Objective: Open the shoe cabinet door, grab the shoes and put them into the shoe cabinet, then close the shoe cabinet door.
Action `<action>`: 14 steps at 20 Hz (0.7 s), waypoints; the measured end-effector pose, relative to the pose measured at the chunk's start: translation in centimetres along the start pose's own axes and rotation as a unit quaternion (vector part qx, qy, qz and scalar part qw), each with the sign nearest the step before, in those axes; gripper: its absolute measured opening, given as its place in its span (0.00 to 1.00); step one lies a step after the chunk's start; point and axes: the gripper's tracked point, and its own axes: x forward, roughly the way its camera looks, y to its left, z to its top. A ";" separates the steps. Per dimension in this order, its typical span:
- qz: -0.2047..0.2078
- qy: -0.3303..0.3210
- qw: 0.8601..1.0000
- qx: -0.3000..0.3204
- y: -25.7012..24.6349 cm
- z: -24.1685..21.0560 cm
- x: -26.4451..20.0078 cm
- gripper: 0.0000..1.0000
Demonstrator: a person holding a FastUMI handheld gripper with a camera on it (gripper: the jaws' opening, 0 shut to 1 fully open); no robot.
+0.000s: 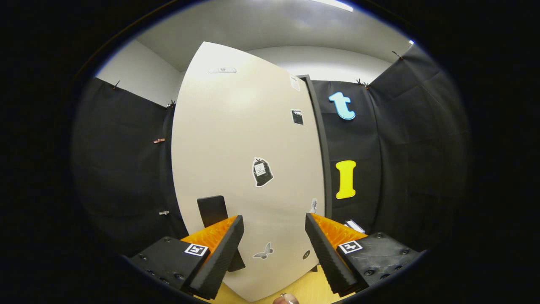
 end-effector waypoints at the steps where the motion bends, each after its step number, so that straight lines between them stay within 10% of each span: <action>1: 0.007 -0.001 1.000 0.000 1.0 -0.1 0.8 0.96; 14: 0.015 -0.010 1.000 -0.023 9.8 -2.5 12.3 0.95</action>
